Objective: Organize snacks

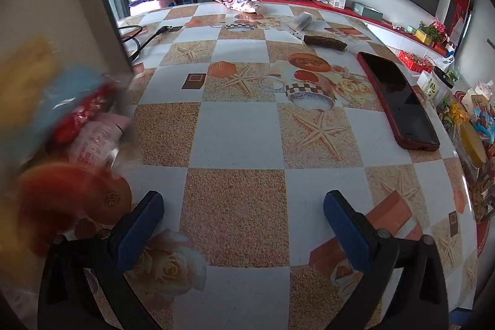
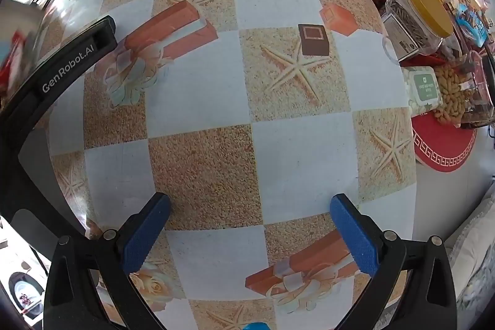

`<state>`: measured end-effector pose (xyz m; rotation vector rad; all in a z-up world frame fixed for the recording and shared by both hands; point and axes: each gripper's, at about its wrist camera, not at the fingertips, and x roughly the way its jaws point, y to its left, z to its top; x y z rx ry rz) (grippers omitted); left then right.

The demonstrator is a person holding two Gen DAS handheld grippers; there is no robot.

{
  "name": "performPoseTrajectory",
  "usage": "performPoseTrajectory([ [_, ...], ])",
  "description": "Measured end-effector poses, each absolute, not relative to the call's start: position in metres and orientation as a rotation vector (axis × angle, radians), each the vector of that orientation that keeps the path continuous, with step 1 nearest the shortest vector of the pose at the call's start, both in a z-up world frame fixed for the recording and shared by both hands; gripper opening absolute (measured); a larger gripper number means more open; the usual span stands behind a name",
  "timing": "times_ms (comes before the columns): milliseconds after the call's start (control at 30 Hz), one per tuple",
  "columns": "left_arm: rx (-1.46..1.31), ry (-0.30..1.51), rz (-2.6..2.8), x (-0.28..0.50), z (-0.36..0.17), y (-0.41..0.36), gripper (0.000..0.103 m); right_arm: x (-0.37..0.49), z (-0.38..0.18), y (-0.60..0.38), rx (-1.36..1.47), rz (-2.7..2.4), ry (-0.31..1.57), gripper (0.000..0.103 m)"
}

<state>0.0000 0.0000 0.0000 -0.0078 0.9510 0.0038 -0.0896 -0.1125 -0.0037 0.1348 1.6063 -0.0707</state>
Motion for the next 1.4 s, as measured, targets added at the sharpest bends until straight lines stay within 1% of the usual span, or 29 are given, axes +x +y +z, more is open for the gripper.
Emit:
performPoseTrajectory([
  [1133,-0.008,0.951,0.004,0.000,0.000,0.000,0.103,-0.085,-0.002,-0.107,0.164,-0.074,1.568,0.103],
  [1400,-0.008,0.951,0.004,0.000,0.000,0.000,0.103,-0.079,-0.004,-0.111,0.149,-0.095,1.606,0.103],
])
